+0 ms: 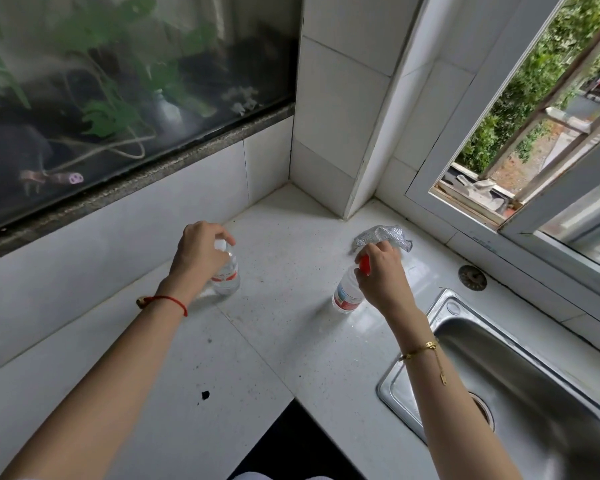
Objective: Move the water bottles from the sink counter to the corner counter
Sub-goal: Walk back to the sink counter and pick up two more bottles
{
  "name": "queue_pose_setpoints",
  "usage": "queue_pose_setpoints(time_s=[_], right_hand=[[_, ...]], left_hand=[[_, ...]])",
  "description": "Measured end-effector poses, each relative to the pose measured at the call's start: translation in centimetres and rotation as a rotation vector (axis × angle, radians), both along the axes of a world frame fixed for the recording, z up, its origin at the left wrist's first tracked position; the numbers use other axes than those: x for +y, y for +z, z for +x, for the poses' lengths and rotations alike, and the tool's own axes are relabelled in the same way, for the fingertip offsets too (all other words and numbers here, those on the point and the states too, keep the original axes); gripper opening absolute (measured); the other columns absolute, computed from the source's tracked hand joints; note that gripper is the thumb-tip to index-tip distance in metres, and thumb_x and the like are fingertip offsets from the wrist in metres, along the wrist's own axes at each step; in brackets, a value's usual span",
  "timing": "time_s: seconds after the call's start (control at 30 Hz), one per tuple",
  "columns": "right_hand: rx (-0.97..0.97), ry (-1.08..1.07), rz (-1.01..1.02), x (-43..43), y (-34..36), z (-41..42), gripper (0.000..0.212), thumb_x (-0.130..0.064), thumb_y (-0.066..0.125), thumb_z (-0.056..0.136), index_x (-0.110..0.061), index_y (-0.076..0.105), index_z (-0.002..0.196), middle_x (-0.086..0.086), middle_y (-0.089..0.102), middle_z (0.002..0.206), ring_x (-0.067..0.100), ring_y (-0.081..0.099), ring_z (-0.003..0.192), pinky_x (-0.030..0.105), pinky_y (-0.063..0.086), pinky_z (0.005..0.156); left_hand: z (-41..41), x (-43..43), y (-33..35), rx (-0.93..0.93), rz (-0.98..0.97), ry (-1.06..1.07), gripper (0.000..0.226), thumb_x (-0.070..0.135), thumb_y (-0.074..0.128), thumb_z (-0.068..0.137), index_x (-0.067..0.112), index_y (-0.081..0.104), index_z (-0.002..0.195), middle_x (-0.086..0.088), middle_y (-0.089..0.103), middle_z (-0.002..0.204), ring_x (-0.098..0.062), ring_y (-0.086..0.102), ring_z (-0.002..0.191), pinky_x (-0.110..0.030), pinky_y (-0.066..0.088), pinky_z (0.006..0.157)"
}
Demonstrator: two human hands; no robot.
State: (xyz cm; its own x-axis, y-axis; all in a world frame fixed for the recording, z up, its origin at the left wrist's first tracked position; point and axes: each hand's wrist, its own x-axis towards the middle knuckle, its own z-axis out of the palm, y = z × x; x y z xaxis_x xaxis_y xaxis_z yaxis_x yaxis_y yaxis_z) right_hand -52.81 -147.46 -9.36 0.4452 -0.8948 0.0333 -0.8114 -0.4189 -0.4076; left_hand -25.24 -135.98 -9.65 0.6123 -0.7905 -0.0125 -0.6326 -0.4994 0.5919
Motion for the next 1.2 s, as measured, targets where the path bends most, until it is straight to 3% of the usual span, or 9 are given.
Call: queue_pose_setpoints(time_s=[0.1, 0.37, 0.63, 0.9, 1.2], right_hand=[[-0.030, 0.037, -0.013, 0.8, 1.1, -0.1, 0.017, -0.002, 0.061, 0.083, -0.006, 0.062, 0.099, 0.011, 0.053, 0.108, 0.028, 0.043, 0.108, 0.023, 0.034, 0.080], [-0.063, 0.165, 0.005, 4.9, 3.1, -0.8, 0.018, 0.001, 0.060, 0.079, -0.007, 0.065, 0.095, 0.012, 0.054, 0.105, 0.031, 0.047, 0.103, 0.026, 0.037, 0.077], [-0.100, 0.289, 0.066, 9.2, 3.2, -2.3, 0.020, -0.002, 0.062, 0.079, -0.011, 0.066, 0.096, 0.009, 0.055, 0.103, 0.028, 0.050, 0.101, 0.024, 0.038, 0.075], [-0.148, 0.468, 0.052, 12.7, 4.4, -3.6, 0.021, -0.005, 0.064, 0.078, -0.016, 0.064, 0.096, 0.001, 0.053, 0.101, 0.021, 0.047, 0.100, 0.021, 0.035, 0.075], [-0.138, 0.667, 0.090, 16.7, 5.2, -4.4, 0.021, -0.009, 0.066, 0.080, -0.018, 0.062, 0.099, 0.000, 0.054, 0.110, 0.019, 0.047, 0.107, 0.023, 0.043, 0.080]], left_hand=[[-1.7, 1.2, 0.6, 0.048, -0.007, -0.017, 0.028, -0.003, 0.069, 0.069, 0.018, 0.074, 0.086, -0.010, 0.067, 0.107, -0.027, 0.061, 0.102, -0.030, 0.051, 0.081], [-7.5, 5.7, 2.3, 0.053, -0.096, 0.004, 0.029, 0.002, 0.066, 0.065, 0.023, 0.075, 0.082, 0.000, 0.068, 0.092, -0.018, 0.062, 0.090, -0.022, 0.043, 0.073], [-12.6, 10.5, 3.7, 0.007, -0.153, 0.061, 0.030, 0.003, 0.066, 0.064, 0.023, 0.074, 0.085, -0.001, 0.068, 0.093, -0.018, 0.061, 0.089, -0.026, 0.049, 0.078], [-17.1, 15.7, 4.6, -0.010, -0.207, 0.204, 0.031, 0.005, 0.071, 0.062, 0.022, 0.074, 0.087, 0.004, 0.071, 0.088, -0.013, 0.063, 0.082, -0.020, 0.047, 0.073], [-21.2, 22.5, 5.2, -0.025, -0.231, 0.448, 0.028, 0.009, 0.074, 0.063, 0.026, 0.072, 0.085, 0.013, 0.069, 0.081, 0.006, 0.057, 0.070, 0.002, 0.035, 0.062]])
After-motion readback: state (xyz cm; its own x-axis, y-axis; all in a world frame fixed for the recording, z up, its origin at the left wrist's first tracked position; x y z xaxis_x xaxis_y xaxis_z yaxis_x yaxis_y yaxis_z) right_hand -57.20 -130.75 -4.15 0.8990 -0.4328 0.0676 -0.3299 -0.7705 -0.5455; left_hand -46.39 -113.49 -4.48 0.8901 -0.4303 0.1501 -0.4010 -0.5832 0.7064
